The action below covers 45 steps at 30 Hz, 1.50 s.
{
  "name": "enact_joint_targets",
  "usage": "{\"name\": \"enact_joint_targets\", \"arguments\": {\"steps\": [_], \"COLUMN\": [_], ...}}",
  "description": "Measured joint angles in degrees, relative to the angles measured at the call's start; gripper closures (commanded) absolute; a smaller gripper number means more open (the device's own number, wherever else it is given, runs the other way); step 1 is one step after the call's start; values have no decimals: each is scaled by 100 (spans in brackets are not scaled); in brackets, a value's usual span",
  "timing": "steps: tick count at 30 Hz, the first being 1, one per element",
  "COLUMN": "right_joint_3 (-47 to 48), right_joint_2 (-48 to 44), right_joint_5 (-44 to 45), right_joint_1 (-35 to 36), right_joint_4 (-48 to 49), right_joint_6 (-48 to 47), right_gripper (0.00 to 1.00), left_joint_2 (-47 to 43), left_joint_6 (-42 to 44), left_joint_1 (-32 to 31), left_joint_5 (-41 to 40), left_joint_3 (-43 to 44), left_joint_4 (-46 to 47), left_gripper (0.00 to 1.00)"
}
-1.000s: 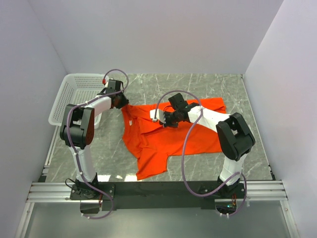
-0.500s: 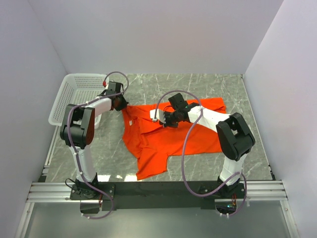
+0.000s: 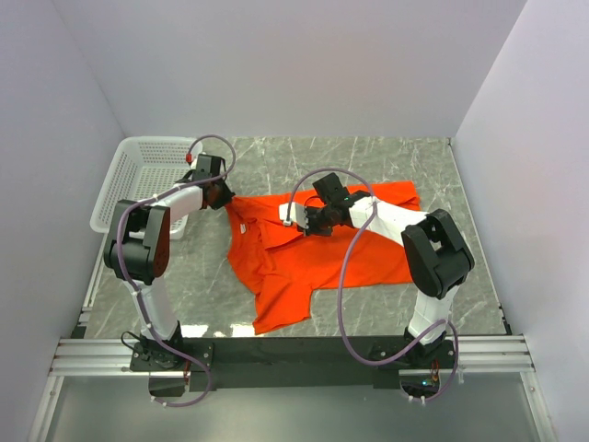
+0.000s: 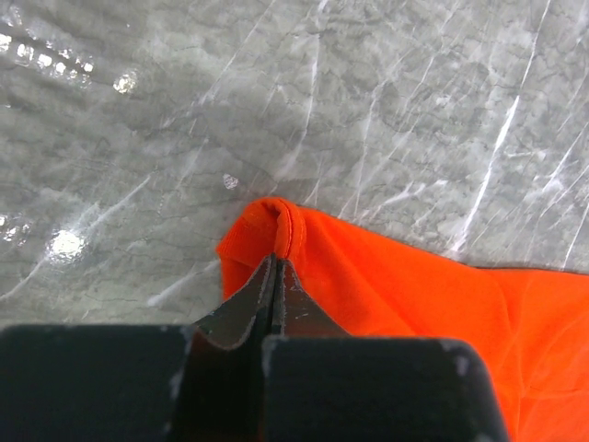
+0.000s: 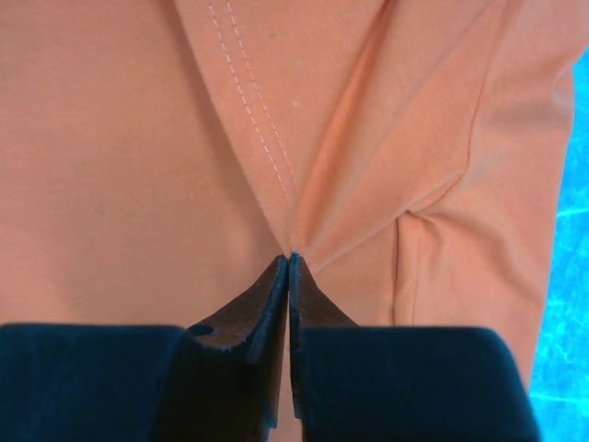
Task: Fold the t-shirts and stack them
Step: Fold the tshirt
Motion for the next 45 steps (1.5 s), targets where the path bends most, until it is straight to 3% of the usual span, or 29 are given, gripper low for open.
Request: {"name": "enact_joint_targets", "arguments": {"steps": [1,5,8,15,23,33,39,42,45], "right_joint_3": [0,4,85,494,1023,1281,1346,1355,1355], "right_joint_2": [0,0,-11,-52,481,1045,1115,1174,1222], "right_joint_5": [44,151,87,-68,525,1650,1759,1742,1692], "right_joint_1": [0,0,31,560,1755,1781,1779,1779,1777], "right_joint_4": [0,-13,-125,-269,31,304,308,304,299], "right_joint_6": [-2,17,26,223,1626,3189,3633,3720,3775], "right_gripper": [86,50,42,44,44,47,60,78,89], "left_joint_2": [0,0,0,0,0,0,2,2,2], "left_joint_6": [0,0,0,0,0,-2,0,0,0], "left_joint_1": [0,4,7,15,22,26,26,26,26], "left_joint_5": [0,0,4,61,166,282,308,310,321], "left_joint_3": [0,0,0,0,0,0,0,0,0], "left_joint_4": [-2,-24,-24,-20,-9,90,109,109,111], "left_gripper": [100,100,100,100,100,100,100,99,100]}}
